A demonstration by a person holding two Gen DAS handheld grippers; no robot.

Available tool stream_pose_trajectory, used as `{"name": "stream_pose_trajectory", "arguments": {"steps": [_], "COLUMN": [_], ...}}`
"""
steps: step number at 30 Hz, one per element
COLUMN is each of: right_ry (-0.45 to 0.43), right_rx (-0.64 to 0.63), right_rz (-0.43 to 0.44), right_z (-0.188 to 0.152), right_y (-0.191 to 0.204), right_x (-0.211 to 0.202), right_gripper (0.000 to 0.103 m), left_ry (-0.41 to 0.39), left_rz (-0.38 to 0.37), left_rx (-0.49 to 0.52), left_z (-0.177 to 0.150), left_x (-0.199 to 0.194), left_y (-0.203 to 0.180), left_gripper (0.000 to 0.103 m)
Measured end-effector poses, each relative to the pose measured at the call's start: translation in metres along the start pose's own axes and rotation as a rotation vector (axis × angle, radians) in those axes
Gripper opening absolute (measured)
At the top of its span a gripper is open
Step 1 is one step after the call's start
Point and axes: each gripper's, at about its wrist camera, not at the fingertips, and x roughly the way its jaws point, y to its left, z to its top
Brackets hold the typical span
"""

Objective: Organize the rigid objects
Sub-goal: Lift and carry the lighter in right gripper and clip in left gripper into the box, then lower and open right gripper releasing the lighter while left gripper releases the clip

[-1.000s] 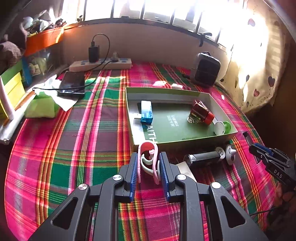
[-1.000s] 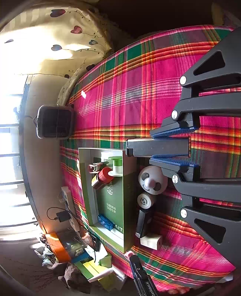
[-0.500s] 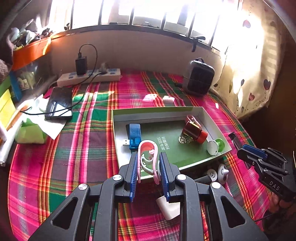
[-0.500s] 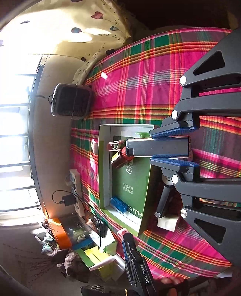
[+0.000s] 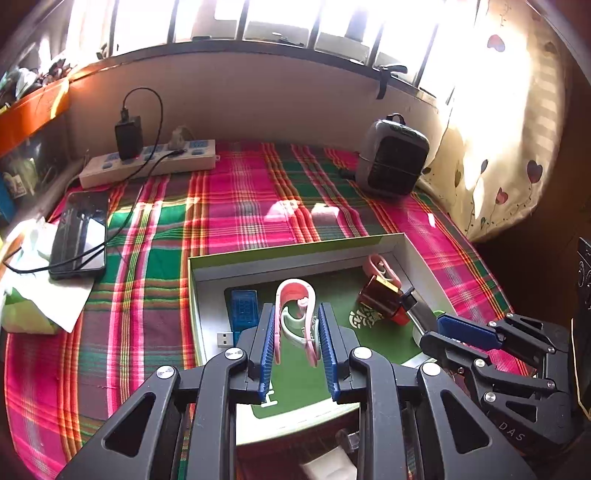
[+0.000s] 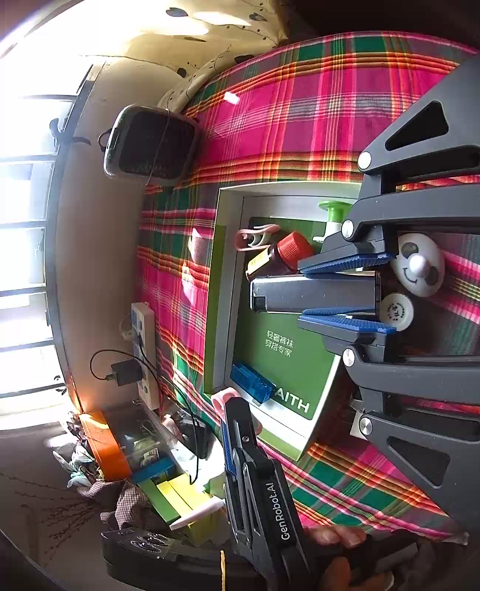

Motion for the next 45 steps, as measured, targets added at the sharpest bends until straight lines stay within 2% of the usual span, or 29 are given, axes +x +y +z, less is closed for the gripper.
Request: {"name": "stream_pose_trajectory", "arguments": {"steps": [19, 45], "right_ry": [0.105, 0.097], "right_rx": [-0.029, -0.084], "right_rz": [0.022, -0.044], "right_z": [0.006, 0.003], "right_y": [0.000, 0.006], "right_x": [0.056, 0.068], "right_gripper": [0.024, 0.024], "left_ry": [0.085, 0.117], "left_rz": [0.008, 0.044], "left_rx": [0.025, 0.049], "left_z": [0.016, 0.015], "left_x": [0.062, 0.086], "left_y": [-0.002, -0.006], "left_gripper": [0.022, 0.022]}}
